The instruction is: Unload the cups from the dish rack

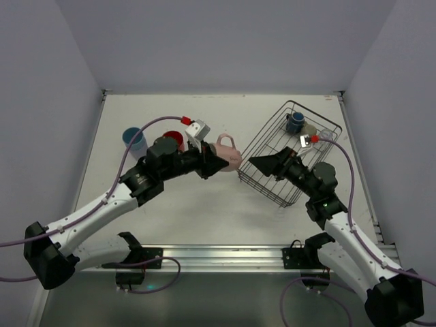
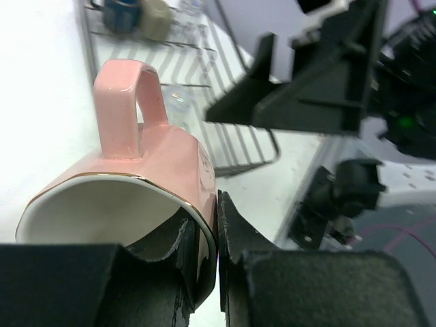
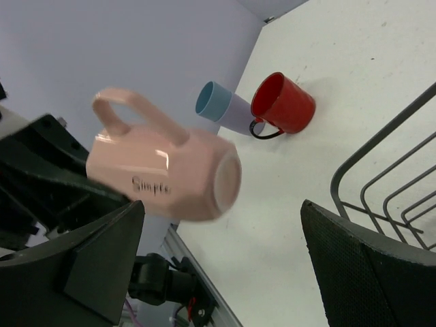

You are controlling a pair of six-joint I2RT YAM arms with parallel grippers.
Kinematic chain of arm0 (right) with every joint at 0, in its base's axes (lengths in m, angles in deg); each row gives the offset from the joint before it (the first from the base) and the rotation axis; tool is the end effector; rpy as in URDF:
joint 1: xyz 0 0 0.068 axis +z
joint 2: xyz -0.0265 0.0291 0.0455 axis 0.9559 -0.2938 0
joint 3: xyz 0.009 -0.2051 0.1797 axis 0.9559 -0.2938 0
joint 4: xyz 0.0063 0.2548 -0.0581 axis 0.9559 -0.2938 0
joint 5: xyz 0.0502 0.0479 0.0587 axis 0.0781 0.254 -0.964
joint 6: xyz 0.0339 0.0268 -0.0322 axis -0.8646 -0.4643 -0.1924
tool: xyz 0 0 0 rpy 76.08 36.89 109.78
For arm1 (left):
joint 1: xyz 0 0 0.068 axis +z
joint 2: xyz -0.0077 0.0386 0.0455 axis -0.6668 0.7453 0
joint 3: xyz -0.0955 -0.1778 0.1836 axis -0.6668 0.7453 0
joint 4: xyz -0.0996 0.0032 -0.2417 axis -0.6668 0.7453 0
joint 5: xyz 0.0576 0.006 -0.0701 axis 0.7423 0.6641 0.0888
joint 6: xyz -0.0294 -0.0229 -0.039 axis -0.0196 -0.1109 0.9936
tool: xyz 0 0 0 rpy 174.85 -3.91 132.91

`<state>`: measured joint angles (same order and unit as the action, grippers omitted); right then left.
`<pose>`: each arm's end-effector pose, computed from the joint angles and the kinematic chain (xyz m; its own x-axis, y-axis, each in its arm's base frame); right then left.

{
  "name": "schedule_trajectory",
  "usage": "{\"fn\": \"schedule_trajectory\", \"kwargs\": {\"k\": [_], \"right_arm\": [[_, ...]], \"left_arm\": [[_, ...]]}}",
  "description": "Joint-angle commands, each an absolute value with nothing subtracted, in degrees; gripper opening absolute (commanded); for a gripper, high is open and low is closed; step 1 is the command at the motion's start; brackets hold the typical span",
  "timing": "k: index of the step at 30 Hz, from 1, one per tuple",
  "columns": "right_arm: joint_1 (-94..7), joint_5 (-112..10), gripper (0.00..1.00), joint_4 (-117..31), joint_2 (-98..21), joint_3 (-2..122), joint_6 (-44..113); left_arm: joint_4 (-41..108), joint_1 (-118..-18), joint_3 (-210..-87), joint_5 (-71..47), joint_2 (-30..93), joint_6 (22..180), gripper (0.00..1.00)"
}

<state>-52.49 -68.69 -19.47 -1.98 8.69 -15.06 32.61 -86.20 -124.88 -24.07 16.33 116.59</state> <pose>0.1724 0.0802 0.2757 -0.5710 0.5941 -0.5666 -0.4288 0.3727 0.8229 0.1685 -0.1821 0.3349 -0.5118 -0.1024 -0.8530 0.7478 0.4356 -0.5010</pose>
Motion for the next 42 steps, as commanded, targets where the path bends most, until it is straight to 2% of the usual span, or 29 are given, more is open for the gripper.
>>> {"fn": "schedule_trajectory", "kwargs": {"k": [1,8,14,19,27,35,36,37,39,40,42], "right_arm": [[-52.9,-64.7,0.99,-22.7,1.1,9.8,-11.1],[-52.9,-57.9,0.99,-33.8,5.6,11.3,-4.0],[-52.9,-52.9,0.99,-39.8,9.3,11.9,0.8],[-53.0,-52.3,0.99,-39.9,11.4,9.4,1.7],[-52.9,-52.0,0.99,-41.3,11.4,9.6,3.5],[-53.0,-44.4,0.99,-48.8,4.4,13.6,7.8],[-52.9,-43.7,0.99,-49.5,3.5,14.1,7.9],[-53.0,-43.7,0.99,-50.8,2.7,14.6,8.4],[-52.9,-41.6,0.99,-51.5,0.6,15.7,8.6],[-52.9,-41.0,0.99,-52.2,-0.2,16.2,8.9],[-53.0,-39.2,0.99,-53.1,-2.4,17.7,9.3]], "left_arm": [[43.8,-86.1,-137.0,-11.4,20.1,106.9,0.0],[53.1,-85.1,-147.4,2.1,33.9,102.9,0.0],[60.2,-83.0,-160.1,8.7,49.0,99.5,0.0],[61.3,-77.9,-166.8,7.3,59.1,98.7,0.0],[62.7,-75.4,-171.6,7.2,69.6,97.0,0.0],[65.3,-74.4,-172.7,8.8,72.2,97.3,0.0],[66.0,-74.3,-172.6,9.2,72.4,97.5,0.02],[66.1,-74.2,-172.6,9.6,72.4,97.7,0.12],[66.1,-74.1,-172.6,9.5,72.1,98.0,0.25],[66.1,-74.1,-172.6,8.9,71.9,98.0,0.36],[65.9,-74.2,-172.8,8.3,71.1,98.3,0.46]]}}
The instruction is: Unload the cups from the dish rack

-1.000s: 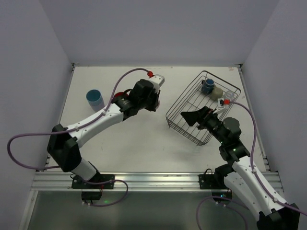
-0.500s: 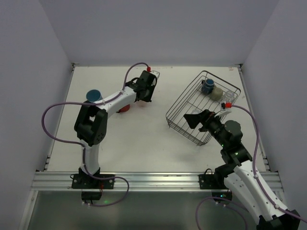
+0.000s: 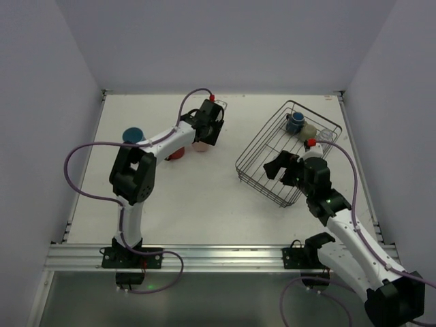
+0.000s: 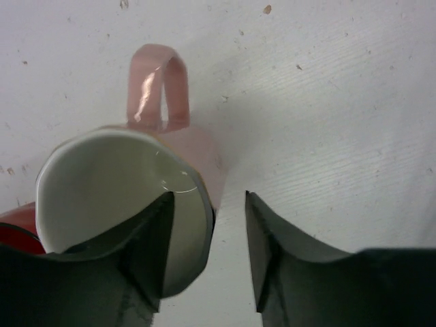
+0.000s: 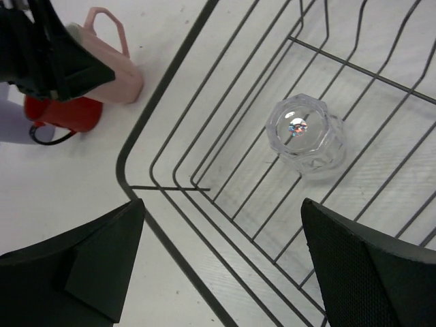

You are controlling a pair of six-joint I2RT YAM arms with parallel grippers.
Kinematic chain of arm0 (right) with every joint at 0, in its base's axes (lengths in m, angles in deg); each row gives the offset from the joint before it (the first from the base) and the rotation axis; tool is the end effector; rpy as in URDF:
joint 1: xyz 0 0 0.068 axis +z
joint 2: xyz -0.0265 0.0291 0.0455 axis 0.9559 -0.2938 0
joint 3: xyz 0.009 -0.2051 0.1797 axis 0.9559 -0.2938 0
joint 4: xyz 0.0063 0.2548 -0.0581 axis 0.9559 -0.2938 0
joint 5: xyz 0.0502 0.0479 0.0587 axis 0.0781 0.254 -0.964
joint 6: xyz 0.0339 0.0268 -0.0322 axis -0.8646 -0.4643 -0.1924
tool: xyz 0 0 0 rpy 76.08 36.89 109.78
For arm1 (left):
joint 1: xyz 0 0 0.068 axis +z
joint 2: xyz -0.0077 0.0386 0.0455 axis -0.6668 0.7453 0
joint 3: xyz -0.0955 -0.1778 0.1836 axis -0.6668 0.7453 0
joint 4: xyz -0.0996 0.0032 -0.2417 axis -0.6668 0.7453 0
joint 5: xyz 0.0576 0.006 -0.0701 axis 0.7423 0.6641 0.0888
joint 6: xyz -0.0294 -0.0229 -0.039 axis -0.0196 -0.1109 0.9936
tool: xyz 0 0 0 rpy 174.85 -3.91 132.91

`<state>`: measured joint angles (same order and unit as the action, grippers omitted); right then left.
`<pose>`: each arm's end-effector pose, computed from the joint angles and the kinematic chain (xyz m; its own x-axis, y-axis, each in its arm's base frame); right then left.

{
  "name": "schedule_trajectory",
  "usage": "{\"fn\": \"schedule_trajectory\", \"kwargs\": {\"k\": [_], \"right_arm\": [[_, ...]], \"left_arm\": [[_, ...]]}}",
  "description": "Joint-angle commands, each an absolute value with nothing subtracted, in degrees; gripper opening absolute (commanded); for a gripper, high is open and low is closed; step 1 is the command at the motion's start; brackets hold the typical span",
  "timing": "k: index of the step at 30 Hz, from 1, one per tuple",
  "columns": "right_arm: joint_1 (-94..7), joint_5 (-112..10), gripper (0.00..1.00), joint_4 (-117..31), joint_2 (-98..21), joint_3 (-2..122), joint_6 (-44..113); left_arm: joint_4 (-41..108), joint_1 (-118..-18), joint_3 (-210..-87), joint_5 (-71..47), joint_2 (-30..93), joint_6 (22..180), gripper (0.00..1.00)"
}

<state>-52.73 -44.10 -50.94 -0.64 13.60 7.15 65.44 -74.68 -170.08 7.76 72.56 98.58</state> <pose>0.1707 0.0630 0.2517 -0.4962 0.4190 -0.7604 -0.0874 0.8473 0.5239 0.3846 -0.2398 0.2230 -0.7298 0.2827 -0.6225 0.3139 0.9474 0.0622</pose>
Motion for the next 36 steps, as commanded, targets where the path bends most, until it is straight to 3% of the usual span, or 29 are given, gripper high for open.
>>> {"fn": "schedule_trajectory", "kwargs": {"k": [1,4,10,18,22,26,31,36], "right_arm": [[-53.0,-38.5,0.99,-53.7,-3.2,18.2,9.8],[-52.9,-35.6,0.99,-54.2,-6.7,19.9,11.1],[-53.0,-30.6,0.99,-57.0,-16.5,25.3,13.7],[-52.9,-28.5,0.86,-56.6,-25.8,29.3,14.4],[-52.9,-27.6,0.83,-56.9,-31.5,31.8,14.6],[-52.9,-25.9,0.74,-56.4,-35.0,33.1,14.7],[-52.9,-25.4,0.36,-55.6,-36.9,33.9,14.4],[-52.2,-25.0,0.2,-52.0,-28.5,30.3,14.2]], "left_arm": [[65.7,-74.2,-172.9,7.9,70.7,98.4,0.53],[65.8,-74.2,-173.1,7.3,69.4,98.5,0.64],[65.5,-74.2,-173.5,3.3,65.7,99.4,0.77],[62.5,-74.2,-172.0,-3.6,56.6,103.0,0.83],[57.6,-74.4,-166.0,-13.3,50.0,106.5,0.83],[50.4,-75.0,-154.8,-19.3,38.7,109.8,0.83],[43.4,-75.9,-139.5,-25.1,29.3,113.2,0.82],[36.0,-76.6,-129.0,-29.2,21.7,117.6,0.8]]}}
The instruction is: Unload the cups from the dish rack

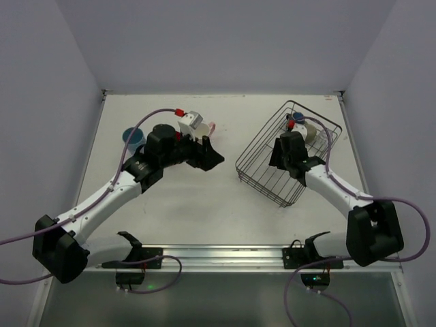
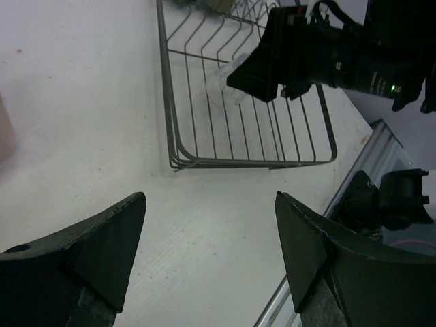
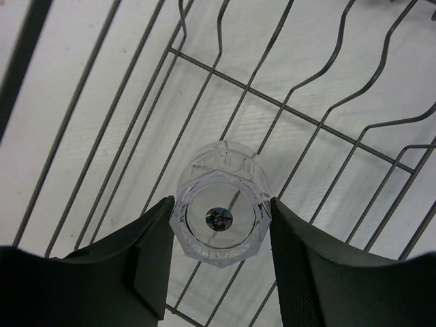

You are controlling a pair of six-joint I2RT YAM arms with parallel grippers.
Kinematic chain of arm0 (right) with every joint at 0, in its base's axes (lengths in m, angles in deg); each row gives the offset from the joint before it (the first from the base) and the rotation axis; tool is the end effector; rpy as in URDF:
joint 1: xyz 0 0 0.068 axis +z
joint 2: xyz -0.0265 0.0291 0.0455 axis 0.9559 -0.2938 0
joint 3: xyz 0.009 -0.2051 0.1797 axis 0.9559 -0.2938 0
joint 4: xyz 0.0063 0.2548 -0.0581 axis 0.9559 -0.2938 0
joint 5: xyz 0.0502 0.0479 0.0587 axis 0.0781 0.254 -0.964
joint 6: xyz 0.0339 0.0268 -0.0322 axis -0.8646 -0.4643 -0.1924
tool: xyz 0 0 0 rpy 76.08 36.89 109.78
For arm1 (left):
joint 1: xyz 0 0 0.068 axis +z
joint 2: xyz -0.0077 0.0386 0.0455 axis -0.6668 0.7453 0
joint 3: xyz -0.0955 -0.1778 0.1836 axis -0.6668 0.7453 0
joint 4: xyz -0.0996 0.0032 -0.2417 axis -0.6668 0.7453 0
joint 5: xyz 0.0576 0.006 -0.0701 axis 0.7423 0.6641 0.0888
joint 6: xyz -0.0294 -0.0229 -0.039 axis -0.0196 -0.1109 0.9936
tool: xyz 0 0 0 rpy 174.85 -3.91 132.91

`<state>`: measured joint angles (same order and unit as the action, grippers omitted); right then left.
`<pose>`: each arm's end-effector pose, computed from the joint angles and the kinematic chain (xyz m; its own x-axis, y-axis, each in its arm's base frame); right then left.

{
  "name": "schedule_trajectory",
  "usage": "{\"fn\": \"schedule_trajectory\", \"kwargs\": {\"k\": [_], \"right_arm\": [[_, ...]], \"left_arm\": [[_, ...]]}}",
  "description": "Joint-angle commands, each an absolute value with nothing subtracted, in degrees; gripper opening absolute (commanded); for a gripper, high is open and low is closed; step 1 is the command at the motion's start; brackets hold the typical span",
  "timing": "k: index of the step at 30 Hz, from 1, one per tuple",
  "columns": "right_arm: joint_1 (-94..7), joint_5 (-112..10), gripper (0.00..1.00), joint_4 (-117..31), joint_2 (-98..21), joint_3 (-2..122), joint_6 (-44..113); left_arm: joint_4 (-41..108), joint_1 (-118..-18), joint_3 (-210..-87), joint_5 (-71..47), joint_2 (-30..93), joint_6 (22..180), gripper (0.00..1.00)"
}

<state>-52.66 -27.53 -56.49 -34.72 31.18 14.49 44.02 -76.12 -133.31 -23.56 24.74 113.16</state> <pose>0.2677 0.0882 0.2223 -0.6540 0.2241 -0.7225 0.1680 0.9743 0.1500 0.2225 -0.1662 0.3309 -0.5830 -0.0644 -0.8100 0.6063 0.6292 -0.4864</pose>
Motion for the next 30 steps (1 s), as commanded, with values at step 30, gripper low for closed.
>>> {"fn": "schedule_trajectory", "kwargs": {"k": [30], "right_arm": [[-49.1,-78.8,0.13,-0.2,-11.6,9.9,-21.8]], "left_arm": [[-10.9,-79.0,-114.1,-42.0,26.3,143.4,0.65]]}}
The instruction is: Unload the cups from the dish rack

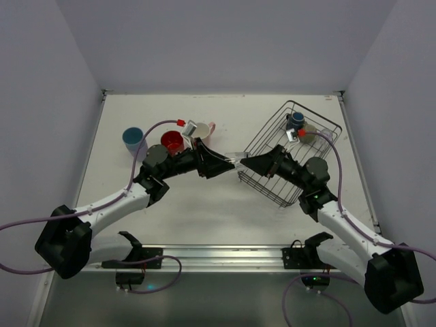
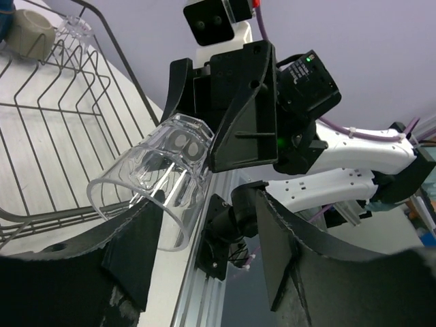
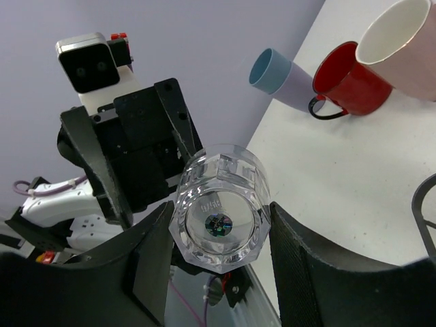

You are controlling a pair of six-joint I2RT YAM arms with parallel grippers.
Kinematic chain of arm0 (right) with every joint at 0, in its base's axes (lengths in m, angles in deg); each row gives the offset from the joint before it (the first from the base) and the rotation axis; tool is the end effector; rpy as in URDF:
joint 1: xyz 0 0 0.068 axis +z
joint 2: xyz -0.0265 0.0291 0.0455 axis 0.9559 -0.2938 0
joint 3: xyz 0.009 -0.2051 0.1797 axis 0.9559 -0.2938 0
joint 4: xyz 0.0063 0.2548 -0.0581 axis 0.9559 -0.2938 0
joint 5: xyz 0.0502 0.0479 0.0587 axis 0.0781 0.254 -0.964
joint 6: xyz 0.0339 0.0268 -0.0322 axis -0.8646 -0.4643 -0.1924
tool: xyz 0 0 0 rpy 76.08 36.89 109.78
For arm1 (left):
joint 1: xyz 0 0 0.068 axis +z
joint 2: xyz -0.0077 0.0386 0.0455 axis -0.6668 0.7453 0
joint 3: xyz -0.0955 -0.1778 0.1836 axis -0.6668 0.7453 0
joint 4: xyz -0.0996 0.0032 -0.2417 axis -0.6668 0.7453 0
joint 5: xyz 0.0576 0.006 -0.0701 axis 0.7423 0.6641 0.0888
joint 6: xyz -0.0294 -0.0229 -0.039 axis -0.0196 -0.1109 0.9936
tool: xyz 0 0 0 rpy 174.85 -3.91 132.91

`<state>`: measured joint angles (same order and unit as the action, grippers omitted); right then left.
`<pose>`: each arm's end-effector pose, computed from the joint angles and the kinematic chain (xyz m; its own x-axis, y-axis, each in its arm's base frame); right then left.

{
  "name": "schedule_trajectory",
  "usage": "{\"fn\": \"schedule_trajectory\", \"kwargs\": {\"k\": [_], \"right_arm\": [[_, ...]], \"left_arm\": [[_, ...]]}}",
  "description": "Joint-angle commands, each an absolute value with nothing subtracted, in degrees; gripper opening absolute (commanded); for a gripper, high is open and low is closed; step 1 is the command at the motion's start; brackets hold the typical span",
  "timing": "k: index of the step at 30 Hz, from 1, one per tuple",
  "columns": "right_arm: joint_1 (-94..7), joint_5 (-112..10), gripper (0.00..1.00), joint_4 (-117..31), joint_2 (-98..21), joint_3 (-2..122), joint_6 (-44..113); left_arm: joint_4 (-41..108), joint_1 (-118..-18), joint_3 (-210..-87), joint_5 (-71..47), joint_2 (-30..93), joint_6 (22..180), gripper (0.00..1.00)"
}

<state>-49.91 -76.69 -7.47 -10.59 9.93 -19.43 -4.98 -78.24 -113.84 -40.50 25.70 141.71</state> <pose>0.1863 0.1001 0.2779 -0.6651 0.5135 -0.5421 -0.5029 0.2286 0.8336 0.2043 -0.1771 0.2960 -0.6839 -0.2872 -0.6706 0.6708 0.1138 -0.7328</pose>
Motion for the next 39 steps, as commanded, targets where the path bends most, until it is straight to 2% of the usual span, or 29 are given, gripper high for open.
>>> {"fn": "schedule_trajectory", "kwargs": {"k": [1,4,7,9,10,12,13,14,15,18,19,25,27,30,33,39], "right_arm": [[-48.8,-78.8,0.13,0.1,-12.3,9.9,-22.0],[-48.0,-79.0,0.14,2.3,-13.4,9.7,-23.3],[-47.3,-79.4,0.14,3.9,-14.7,10.0,-24.2],[-46.6,-79.5,0.15,4.7,-16.1,9.9,-24.5],[-46.5,-79.5,0.15,5.1,-16.3,9.8,-24.6],[-46.1,-79.4,0.2,5.5,-17.0,9.7,-24.8],[-46.1,-79.5,0.28,5.5,-17.2,9.6,-24.7],[-46.0,-79.5,0.4,5.6,-17.3,9.4,-24.6],[-46.1,-79.7,0.6,6.0,-17.0,8.9,-24.6],[-46.2,-78.4,0.88,4.1,-14.9,8.7,-23.4],[-46.2,-78.1,0.99,3.1,-14.3,8.8,-22.8],[-46.5,-72.8,0.99,-12.3,-8.4,11.8,-13.6],[-46.3,-69.7,0.99,-23.6,-6.5,14.3,-7.0],[-46.3,-63.6,0.99,-33.9,-2.3,15.5,-1.1],[-46.3,-59.7,0.99,-39.0,1.8,15.4,1.5],[-46.3,-57.0,0.99,-42.3,5.0,13.9,3.7]], "left_arm": [[-11.8,-79.3,-114.2,-42.0,26.5,143.6,0.58],[-12.7,-79.8,-114.1,-41.3,26.5,143.8,0.49],[-13.2,-79.7,-114.2,-41.0,26.9,144.2,0.47],[-13.8,-79.7,-114.2,-41.0,27.1,144.6,0.35],[-14.1,-79.8,-114.1,-40.6,27.0,144.6,0.22],[-13.9,-79.8,-113.8,-39.8,26.5,144.5,0.08],[-13.4,-79.8,-113.7,-39.4,26.3,144.3,0.0],[-13.0,-79.8,-113.3,-38.8,25.8,144.0,0.0],[-12.1,-79.6,-113.1,-36.7,24.3,142.8,0.0],[-2.4,-79.4,-114.4,-31.4,20.3,136.4,0.0],[6.4,-79.4,-115.5,-29.9,19.5,133.9,0.0],[36.9,-78.3,-120.9,-13.3,12.4,120.0,0.0],[43.7,-77.3,-122.4,-8.0,10.5,116.5,0.0],[61.5,-76.7,-126.6,2.3,11.3,112.3,0.0],[69.7,-75.2,-129.4,4.9,14.3,110.8,0.0],[74.8,-70.8,-129.1,4.8,22.9,110.3,0.0]]}}
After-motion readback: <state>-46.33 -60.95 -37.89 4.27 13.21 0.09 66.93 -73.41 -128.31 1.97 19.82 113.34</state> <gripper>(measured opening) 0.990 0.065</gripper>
